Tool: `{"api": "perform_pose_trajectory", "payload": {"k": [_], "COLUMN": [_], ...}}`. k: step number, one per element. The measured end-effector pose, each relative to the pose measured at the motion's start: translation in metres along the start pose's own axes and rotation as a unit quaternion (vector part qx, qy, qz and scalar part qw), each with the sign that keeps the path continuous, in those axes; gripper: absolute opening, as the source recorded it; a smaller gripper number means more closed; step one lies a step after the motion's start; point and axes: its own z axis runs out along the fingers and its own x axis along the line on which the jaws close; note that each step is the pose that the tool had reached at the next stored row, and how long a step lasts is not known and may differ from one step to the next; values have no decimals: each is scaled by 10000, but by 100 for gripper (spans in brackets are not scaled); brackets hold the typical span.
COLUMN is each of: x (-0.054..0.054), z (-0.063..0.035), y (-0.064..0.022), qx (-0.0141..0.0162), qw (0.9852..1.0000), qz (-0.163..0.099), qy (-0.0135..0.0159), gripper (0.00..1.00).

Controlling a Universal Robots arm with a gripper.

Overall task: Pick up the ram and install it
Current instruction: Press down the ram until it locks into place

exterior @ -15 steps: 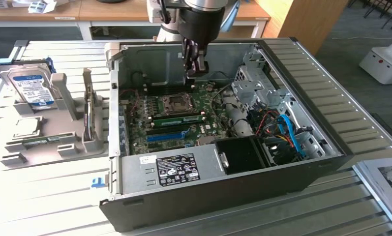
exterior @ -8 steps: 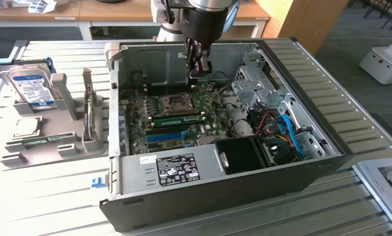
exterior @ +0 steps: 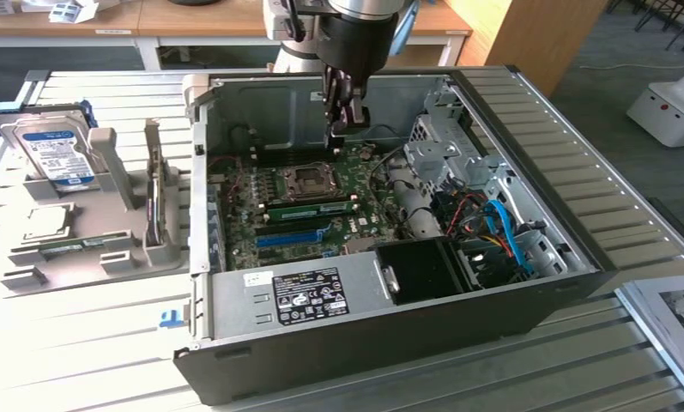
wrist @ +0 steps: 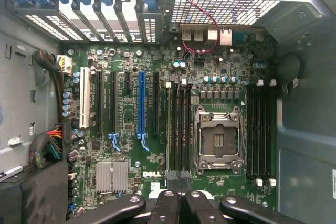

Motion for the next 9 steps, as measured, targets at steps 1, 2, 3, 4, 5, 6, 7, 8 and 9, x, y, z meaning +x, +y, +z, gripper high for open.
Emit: {"api": "perform_pose_trajectory", "payload": {"k": [1, 2, 3, 4, 5, 6, 7, 8, 9], "x": [0, 0, 0, 0, 0, 0, 0, 0, 0], "z": [0, 0, 0, 0, 0, 0, 0, 0, 1], "y": [0, 0, 0, 0, 0, 0, 0, 0, -1], "qx": [0, 0, 0, 0, 0, 0, 0, 2, 3], "qw": [10000, 10000, 10000, 10000, 10000, 10000, 10000, 10000, 10000], "qz": [0, 0, 0, 0, 0, 1, 13, 32, 60], "qy": [0, 0, 0, 0, 0, 0, 0, -1, -3], "gripper": [10, 10, 10, 10, 10, 10, 10, 10, 10]}}
